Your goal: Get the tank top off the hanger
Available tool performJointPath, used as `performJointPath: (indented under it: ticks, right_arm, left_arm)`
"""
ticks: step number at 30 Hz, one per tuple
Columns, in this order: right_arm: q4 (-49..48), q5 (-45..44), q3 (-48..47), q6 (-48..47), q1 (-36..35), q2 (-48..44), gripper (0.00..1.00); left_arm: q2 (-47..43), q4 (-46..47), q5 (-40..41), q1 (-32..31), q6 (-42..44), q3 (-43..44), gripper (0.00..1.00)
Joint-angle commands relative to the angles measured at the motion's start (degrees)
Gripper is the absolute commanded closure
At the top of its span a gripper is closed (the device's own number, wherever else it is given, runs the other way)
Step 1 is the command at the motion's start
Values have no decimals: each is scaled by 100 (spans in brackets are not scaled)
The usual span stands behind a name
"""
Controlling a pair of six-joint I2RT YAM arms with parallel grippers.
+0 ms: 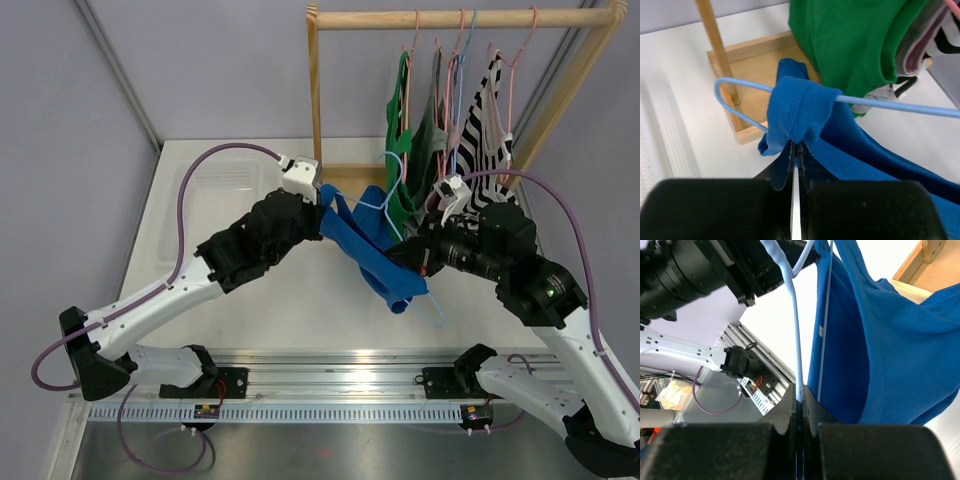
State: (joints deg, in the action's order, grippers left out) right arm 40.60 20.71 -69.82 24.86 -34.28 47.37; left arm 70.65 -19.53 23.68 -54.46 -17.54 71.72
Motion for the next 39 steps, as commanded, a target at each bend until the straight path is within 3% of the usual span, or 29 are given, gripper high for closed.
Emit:
performJointPath:
  ticks: [1, 8, 18, 22, 23, 25, 26, 29, 35, 36, 39]
  right_arm:
    - [-35, 284, 47, -341, -70, -106, 100]
    - [344, 845, 100, -974, -70, -438, 100]
    - [81, 1998, 197, -1599, -61, -1002, 100]
    - [-1349, 1989, 600, -1002, -70, -1055, 100]
    - [-2345, 2016, 714, -809, -70, -1037, 100]
    - [-3979, 1981, 1013, -168, -70, -941, 100]
    - [-4555, 1946, 1058, 52, -70, -740, 100]
    - [-6069, 1945, 927, 729, -70, -22, 100]
    - [-8268, 1367, 593, 1618, -96, 1263, 100]
    - [-8313, 1192, 488, 1575, -114, 1335, 100]
    - [-7989, 340, 338, 1075, -131, 1371, 100]
  left_arm:
    - [-69, 82, 900, -12, -118, 290, 100]
    - [-604, -410, 2463, 84, -722, -44, 100]
    - [-1545, -1501, 2405, 752, -1559, -510, 100]
    - [-2508, -933, 1099, 744, -1140, -1121, 100]
    - [-2826, -634, 129, 744, -998, -1343, 100]
    - [-3362, 202, -904, 744, -665, -1948, 100]
    - [-3835, 395, -1797, 744, -602, -2039, 100]
    - [-4347, 371, -3075, 744, -391, -2066, 100]
    - [-4113, -944, -3695, 744, 31, -1566, 100]
    - [-3877, -1130, -3591, 744, 75, -1400, 100]
    - [-3568, -1799, -2222, 744, -48, -1205, 100]
